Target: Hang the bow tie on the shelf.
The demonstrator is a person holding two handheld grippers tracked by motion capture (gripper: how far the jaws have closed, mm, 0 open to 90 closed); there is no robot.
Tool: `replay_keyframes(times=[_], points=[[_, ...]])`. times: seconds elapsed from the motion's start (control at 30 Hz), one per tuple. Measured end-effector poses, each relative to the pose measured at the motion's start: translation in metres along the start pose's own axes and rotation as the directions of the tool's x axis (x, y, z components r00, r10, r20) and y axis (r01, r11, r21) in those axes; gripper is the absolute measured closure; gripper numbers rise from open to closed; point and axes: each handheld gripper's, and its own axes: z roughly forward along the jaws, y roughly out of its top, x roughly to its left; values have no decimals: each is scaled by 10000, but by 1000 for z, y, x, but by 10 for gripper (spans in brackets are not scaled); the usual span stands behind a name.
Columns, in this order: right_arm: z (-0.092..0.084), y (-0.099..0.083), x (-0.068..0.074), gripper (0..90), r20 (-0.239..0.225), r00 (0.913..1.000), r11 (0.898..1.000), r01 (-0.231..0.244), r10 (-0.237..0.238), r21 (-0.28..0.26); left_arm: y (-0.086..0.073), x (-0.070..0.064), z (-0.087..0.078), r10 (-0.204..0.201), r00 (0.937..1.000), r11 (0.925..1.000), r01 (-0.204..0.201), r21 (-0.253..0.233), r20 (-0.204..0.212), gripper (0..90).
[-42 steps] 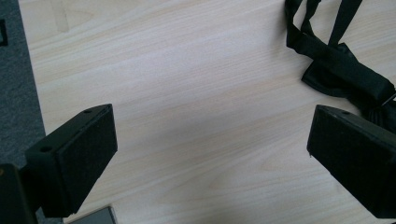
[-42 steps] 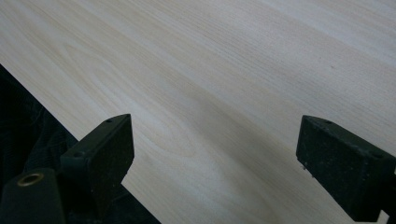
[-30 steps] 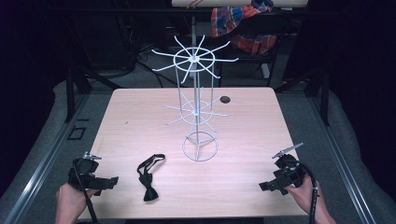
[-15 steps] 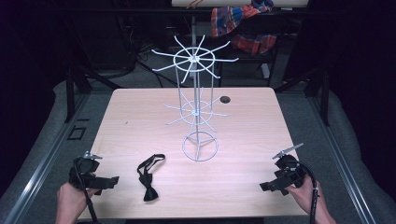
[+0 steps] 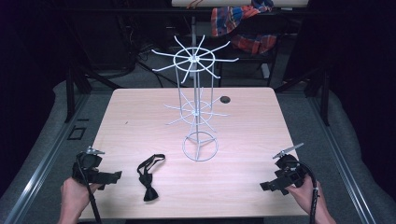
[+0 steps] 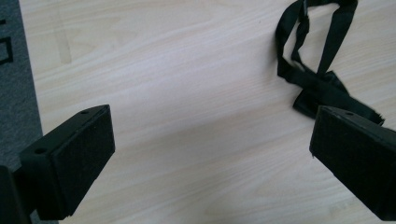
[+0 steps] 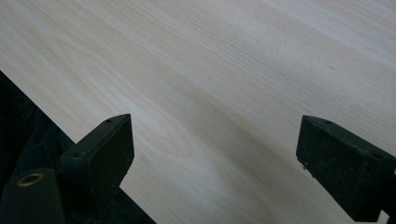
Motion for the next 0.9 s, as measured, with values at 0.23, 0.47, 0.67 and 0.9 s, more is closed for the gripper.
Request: replay_keyframes(times=[0.23, 0.47, 0.67, 0.9], points=[[1, 0, 1, 110, -16, 10000, 9999, -77, 77, -72, 20, -23, 5, 618, 9979, 9981, -616, -98, 198, 2], [0, -1, 0, 111, 32, 10000, 10000, -41, 41, -42, 23, -26, 10, 725, 9969, 9974, -725, -17, 315, 2], [1, 0, 0, 112, -72, 9999, 9998, 92, -90, 158, 24, -24, 12, 638, 9970, 9980, -639, 4, 432, 3], [1, 0, 1, 114, -81, 10000, 10000, 22, -22, 45, 36, -30, 20, 795, 9954, 9968, -799, 62, 541, 3]])
